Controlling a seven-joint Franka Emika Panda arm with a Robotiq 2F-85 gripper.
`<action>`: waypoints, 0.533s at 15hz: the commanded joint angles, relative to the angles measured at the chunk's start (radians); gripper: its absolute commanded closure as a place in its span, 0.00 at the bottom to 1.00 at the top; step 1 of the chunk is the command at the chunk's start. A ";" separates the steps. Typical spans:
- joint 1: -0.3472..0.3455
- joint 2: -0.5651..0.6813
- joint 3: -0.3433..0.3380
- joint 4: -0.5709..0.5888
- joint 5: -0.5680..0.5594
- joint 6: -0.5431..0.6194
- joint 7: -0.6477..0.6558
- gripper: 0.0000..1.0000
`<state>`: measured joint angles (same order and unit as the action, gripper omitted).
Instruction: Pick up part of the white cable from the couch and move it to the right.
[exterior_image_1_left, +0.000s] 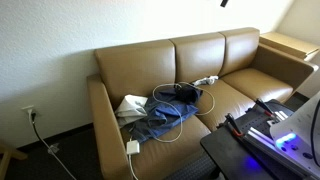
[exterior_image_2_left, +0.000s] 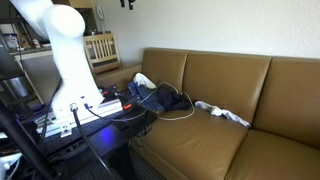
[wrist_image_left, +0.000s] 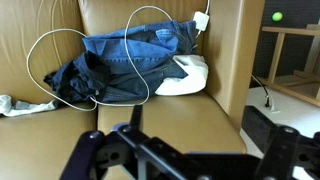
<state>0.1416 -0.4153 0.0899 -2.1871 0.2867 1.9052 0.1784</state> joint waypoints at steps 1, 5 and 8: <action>-0.013 0.000 0.011 0.002 0.005 -0.003 -0.004 0.00; -0.044 0.038 0.032 -0.040 -0.079 0.078 0.022 0.00; -0.099 0.099 0.022 -0.110 -0.203 0.130 0.108 0.00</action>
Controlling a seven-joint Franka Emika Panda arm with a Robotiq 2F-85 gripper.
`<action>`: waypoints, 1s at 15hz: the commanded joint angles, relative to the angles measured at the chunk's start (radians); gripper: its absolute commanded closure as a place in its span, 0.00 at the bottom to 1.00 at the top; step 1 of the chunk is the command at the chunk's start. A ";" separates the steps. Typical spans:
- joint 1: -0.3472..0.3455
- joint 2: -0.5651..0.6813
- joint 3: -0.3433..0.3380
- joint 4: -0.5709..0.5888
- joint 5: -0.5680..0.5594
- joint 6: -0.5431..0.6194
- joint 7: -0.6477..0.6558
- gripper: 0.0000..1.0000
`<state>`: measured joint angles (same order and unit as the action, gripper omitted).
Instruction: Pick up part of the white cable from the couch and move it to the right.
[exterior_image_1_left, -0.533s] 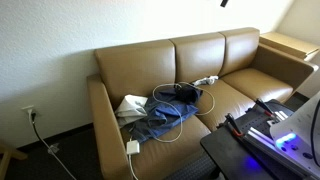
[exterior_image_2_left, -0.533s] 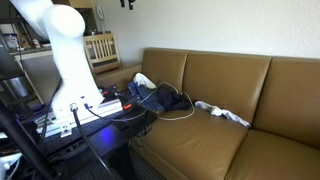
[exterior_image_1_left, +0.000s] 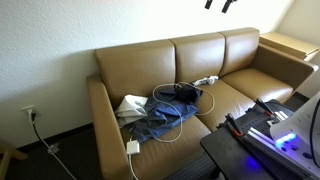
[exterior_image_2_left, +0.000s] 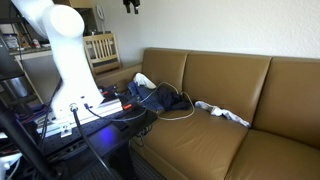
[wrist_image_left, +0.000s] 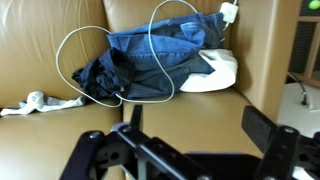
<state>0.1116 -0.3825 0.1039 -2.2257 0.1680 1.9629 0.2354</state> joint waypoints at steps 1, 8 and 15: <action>-0.082 0.092 -0.004 -0.089 -0.102 0.072 0.078 0.00; -0.229 0.368 -0.139 -0.179 -0.245 0.276 0.212 0.00; -0.244 0.465 -0.234 -0.136 -0.192 0.267 0.163 0.00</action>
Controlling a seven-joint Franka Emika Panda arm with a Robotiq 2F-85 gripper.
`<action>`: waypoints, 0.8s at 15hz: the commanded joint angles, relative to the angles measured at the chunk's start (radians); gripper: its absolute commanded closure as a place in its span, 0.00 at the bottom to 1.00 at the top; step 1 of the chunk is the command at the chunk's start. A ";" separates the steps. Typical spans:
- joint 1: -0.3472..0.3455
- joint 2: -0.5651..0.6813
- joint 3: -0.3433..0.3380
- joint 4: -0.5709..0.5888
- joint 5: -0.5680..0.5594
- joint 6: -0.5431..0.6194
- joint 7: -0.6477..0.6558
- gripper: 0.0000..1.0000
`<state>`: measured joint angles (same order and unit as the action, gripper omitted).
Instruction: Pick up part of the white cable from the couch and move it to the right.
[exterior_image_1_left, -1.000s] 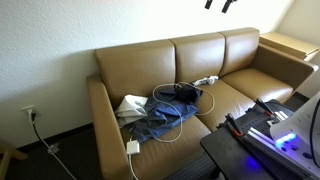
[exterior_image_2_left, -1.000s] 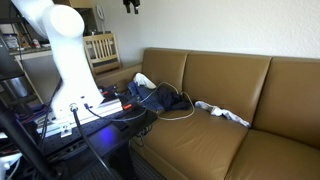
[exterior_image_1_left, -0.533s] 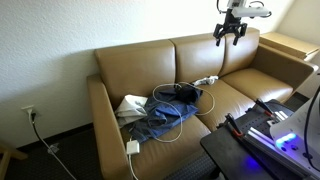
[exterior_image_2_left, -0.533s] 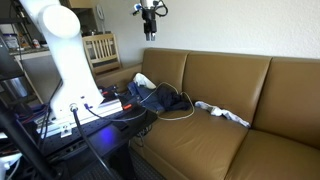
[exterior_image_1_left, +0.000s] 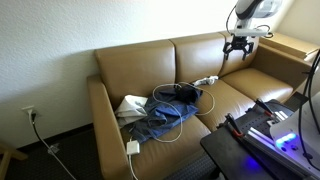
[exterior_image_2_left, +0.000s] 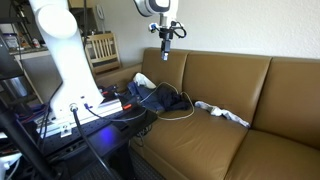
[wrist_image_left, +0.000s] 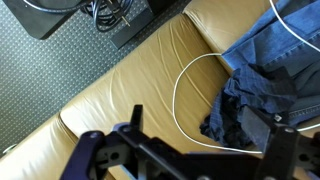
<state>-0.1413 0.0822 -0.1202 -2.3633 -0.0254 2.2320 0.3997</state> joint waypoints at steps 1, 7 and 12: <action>0.018 -0.006 -0.004 0.000 0.001 -0.002 0.005 0.00; 0.039 0.145 -0.012 -0.023 -0.072 0.334 0.117 0.00; 0.181 0.451 -0.173 0.036 -0.131 0.699 0.339 0.00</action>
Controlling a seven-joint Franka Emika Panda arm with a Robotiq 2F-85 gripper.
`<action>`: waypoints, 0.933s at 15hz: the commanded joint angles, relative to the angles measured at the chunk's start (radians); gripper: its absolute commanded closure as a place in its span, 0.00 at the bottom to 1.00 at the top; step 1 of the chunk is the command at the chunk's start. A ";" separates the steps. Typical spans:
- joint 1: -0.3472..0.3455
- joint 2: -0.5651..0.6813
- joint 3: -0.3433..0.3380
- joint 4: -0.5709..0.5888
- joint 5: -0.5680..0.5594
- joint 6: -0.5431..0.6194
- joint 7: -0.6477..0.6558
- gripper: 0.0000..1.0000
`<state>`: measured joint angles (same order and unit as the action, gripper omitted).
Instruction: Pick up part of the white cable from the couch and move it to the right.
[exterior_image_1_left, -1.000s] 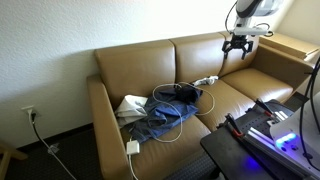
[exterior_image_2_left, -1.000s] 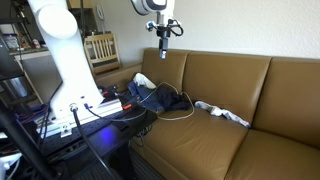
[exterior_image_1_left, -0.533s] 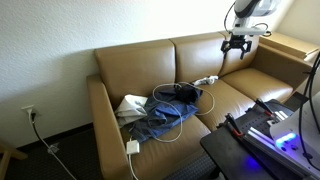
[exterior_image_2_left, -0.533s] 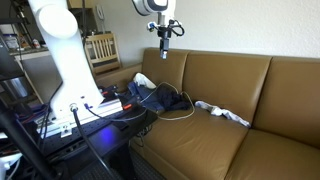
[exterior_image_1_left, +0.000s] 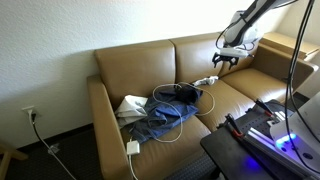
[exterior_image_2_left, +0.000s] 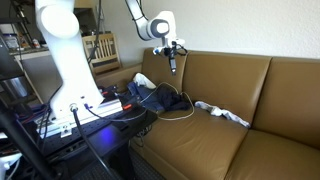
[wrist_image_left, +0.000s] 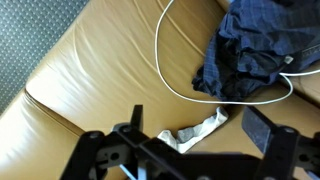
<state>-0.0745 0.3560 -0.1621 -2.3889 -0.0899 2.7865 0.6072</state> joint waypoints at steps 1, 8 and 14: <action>0.144 0.241 -0.181 0.085 -0.052 0.163 0.145 0.00; 0.196 0.286 -0.223 0.089 0.043 0.132 0.104 0.00; -0.106 0.293 0.151 0.064 0.226 0.252 -0.288 0.00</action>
<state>-0.0188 0.6134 -0.1812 -2.3190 0.0529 2.9668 0.5136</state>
